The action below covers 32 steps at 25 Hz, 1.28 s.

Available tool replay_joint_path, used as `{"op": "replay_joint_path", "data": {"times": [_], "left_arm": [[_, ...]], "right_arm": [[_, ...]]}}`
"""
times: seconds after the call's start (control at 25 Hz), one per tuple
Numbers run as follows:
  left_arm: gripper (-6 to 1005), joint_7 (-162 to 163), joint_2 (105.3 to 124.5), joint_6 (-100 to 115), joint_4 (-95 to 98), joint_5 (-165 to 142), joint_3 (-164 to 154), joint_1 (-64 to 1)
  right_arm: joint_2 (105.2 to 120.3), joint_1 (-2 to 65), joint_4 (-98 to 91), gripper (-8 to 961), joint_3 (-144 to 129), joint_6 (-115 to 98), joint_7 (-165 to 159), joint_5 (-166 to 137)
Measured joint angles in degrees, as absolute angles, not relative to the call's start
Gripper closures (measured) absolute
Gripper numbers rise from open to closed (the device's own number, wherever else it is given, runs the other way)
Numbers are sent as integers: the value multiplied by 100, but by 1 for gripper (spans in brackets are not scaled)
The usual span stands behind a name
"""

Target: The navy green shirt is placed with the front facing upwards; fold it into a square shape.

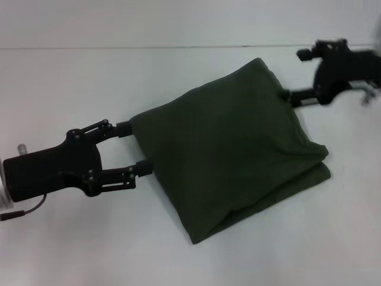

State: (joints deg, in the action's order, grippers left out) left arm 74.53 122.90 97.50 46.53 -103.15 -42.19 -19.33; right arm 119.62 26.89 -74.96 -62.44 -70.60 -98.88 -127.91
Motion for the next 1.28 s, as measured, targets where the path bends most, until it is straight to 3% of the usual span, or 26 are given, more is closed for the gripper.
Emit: {"op": "replay_joint_path", "data": {"times": [0.04, 0.36, 0.56, 0.8, 1.28], "left_arm": [[79, 7455, 12254, 9788, 4640, -10371, -4218, -1958], [80, 7467, 12039, 10135, 4325, -10765, -4218, -2177], [80, 7610, 11933, 10347, 4357, -11047, -4146, -2283], [80, 7688, 11848, 10436, 4296, -11463, -3971, -2419], [79, 7756, 11827, 10426, 4299, -11734, -3915, -2448]], "right_arm": [[11963, 2480, -7549, 113, -6140, -7260, -9732, -12481], [12007, 837, -7310, 55, -5471, -8399, -8383, -10368], [12000, 275, -6202, 32, -4718, -9208, -6862, -9476], [11965, 223, -5014, 29, -3713, -9935, -5728, -9701], [11979, 857, -4996, 31, -3588, -10026, -6308, -11283]]}}
